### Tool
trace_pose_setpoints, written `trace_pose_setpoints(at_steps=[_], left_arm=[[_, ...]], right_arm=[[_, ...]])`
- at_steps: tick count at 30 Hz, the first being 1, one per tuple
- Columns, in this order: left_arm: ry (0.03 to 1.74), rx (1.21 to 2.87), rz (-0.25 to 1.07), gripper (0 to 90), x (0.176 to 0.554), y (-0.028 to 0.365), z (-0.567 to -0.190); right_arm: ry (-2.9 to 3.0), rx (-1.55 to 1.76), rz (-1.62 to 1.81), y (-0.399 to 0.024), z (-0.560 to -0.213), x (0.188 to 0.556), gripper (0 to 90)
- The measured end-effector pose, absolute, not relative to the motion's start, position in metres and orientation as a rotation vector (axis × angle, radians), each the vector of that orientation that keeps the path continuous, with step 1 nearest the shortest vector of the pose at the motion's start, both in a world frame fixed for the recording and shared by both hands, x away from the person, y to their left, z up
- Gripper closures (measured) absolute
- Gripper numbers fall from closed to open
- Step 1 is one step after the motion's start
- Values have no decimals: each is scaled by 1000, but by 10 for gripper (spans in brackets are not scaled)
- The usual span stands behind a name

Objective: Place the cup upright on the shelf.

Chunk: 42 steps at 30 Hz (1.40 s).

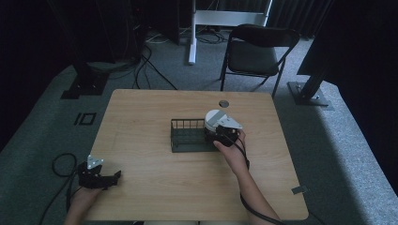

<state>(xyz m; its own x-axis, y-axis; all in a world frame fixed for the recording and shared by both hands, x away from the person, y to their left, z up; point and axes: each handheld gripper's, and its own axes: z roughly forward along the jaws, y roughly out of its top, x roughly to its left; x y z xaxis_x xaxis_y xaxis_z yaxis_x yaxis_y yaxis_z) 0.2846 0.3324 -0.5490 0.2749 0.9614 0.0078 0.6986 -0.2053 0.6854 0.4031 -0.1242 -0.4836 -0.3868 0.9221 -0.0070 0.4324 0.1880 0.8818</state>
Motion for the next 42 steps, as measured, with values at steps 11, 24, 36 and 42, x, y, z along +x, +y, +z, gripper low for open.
trace_pose_setpoints(at_steps=[11,24,36,42], left_arm=[[1489,1980,599,1,285,332,-549],[1489,1980,599,1,285,332,-549],[1488,1981,599,1,285,332,-549],[1488,1980,599,1,285,332,-549]], right_arm=[[1889,1238,1181,-129,-478,397,129],[1889,1217,1201,-135,-476,386,128],[1864,1225,1227,-149,-476,374,128],[1852,1223,1217,-159,-477,367,128]])
